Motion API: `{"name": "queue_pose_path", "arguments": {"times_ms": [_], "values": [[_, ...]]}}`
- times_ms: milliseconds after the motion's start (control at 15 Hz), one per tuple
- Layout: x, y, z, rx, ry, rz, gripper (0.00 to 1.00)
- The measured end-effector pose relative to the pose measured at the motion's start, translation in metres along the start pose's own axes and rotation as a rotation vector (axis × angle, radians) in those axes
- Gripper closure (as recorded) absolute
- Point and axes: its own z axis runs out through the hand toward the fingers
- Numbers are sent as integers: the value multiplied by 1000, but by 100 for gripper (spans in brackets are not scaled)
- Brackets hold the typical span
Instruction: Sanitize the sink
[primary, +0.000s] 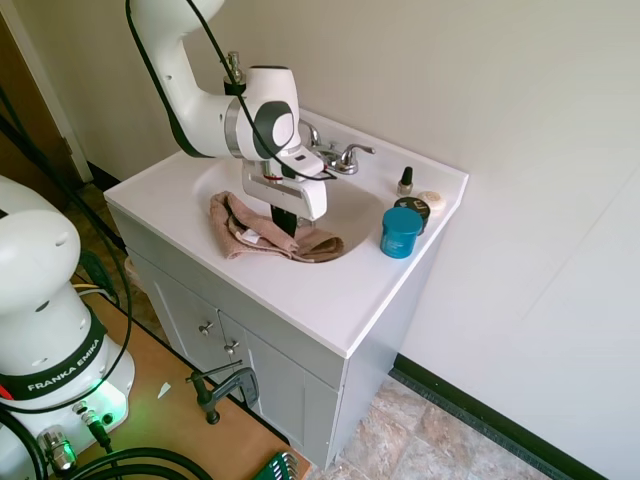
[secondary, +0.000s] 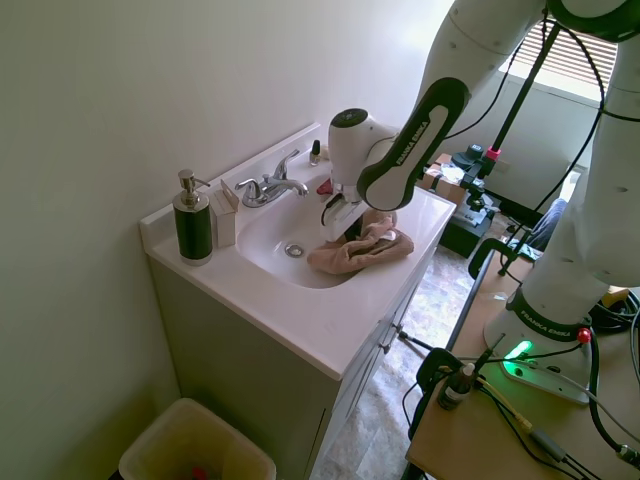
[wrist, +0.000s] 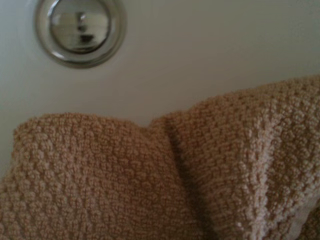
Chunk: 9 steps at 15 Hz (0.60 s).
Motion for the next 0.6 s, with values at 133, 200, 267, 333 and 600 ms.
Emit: {"name": "queue_pose_path", "arguments": {"times_ms": [133, 200, 267, 333, 600], "values": [[10, 7, 3, 17, 60, -40, 100], [12, 8, 4, 29, 86, -58, 100], [13, 8, 5, 44, 114, -75, 100], [11, 6, 5, 67, 144, -101, 100], [-8, -10, -3, 180, 247, -167, 100]]}}
